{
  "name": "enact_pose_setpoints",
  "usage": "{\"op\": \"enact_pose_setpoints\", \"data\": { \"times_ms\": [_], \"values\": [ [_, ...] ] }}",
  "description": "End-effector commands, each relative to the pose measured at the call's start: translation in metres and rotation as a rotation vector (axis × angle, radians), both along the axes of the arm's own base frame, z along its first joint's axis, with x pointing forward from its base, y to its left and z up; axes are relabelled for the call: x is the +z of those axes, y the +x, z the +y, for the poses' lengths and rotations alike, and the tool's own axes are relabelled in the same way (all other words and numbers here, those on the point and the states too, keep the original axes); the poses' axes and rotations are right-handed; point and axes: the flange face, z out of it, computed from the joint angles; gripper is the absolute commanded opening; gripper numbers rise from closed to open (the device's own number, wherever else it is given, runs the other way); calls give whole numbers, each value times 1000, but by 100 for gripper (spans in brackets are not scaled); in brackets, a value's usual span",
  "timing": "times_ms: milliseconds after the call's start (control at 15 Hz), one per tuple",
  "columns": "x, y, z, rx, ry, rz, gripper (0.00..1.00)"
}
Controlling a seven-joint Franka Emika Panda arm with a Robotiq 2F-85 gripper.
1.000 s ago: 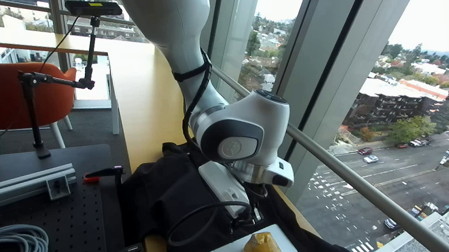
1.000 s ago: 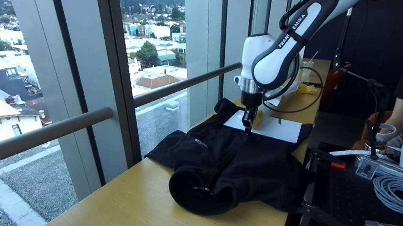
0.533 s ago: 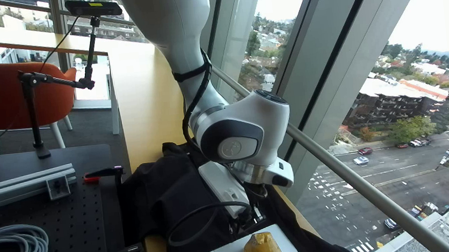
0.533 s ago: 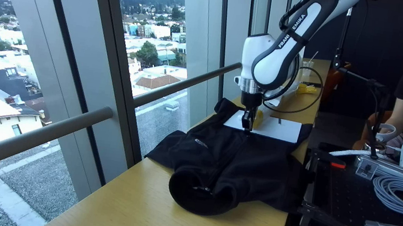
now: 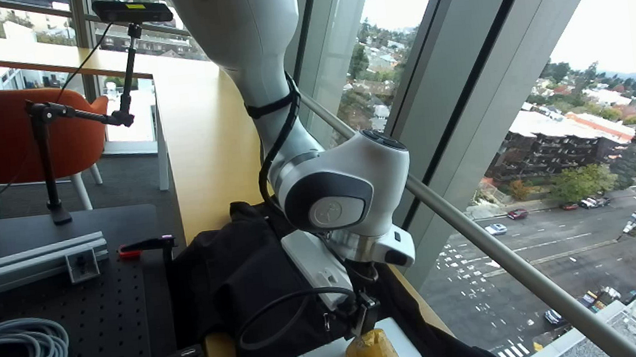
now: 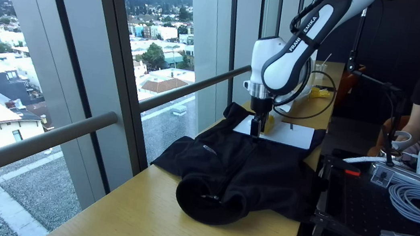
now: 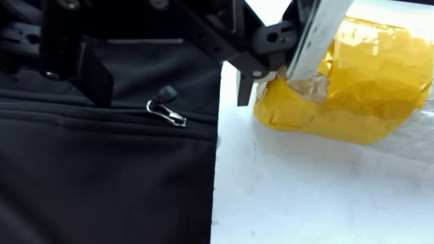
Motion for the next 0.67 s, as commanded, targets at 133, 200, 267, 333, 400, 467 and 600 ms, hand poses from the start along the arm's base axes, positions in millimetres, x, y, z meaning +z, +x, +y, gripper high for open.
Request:
{"op": "enact_pose_setpoints", "data": {
  "times_ms": [133, 200, 267, 333, 400, 467, 600],
  "values": [
    [-8, 2, -6, -1, 4, 15, 100],
    [-8, 3, -6, -1, 4, 15, 100],
    [-7, 4, -5, -1, 4, 12, 100],
    [-6, 5, -5, -1, 4, 11, 83],
    [-5, 6, -6, -1, 3, 9, 72],
    [-4, 7, -7, -1, 2, 6, 65],
    [-4, 8, -10, -4, 0, 2, 49]
  ]
}}
